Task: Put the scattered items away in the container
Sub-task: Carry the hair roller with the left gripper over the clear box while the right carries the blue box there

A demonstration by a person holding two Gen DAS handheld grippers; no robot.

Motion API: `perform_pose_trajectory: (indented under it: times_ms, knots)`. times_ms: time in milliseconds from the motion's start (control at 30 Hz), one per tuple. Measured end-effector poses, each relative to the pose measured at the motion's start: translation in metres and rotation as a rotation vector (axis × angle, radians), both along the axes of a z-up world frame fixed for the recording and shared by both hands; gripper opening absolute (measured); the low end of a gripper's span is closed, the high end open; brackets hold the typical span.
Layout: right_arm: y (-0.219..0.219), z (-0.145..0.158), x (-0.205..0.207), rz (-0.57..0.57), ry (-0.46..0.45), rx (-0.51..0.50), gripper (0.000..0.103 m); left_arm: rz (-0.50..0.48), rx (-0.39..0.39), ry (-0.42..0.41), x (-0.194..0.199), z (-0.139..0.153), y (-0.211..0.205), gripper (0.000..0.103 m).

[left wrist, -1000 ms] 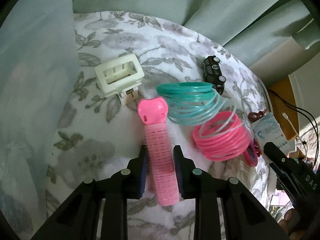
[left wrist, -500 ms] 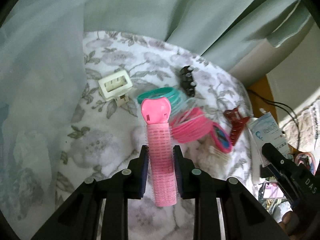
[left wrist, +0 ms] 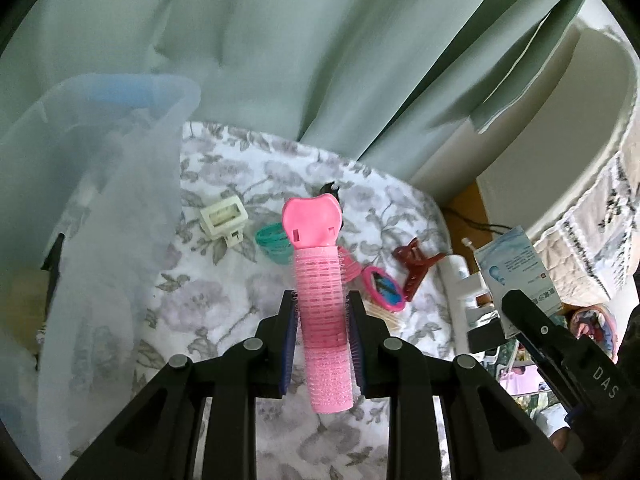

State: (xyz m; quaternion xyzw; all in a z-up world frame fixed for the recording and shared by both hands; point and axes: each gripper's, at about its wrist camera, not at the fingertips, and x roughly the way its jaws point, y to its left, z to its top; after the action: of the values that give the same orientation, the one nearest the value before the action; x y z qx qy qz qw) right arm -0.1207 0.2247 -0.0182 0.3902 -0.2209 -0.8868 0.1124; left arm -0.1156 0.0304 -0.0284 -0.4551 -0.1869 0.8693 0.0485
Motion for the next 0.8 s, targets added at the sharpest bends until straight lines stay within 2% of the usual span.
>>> perform_pose_trajectory:
  times_ms: [367,567,800]
  knots:
    - [-0.018,0.041,0.030,0.042,0.095,0.004,0.027,0.051,0.015,0.103,0.033,0.042,-0.025,0.025]
    - [-0.035,0.069,0.054,0.085,0.178,0.031,0.027,0.087,0.034,0.152,0.053,0.059,-0.046,0.025]
    - [-0.062,0.082,0.071,0.155,0.203,0.060,0.027,0.121,0.051,0.191,0.069,0.069,-0.068,0.025]
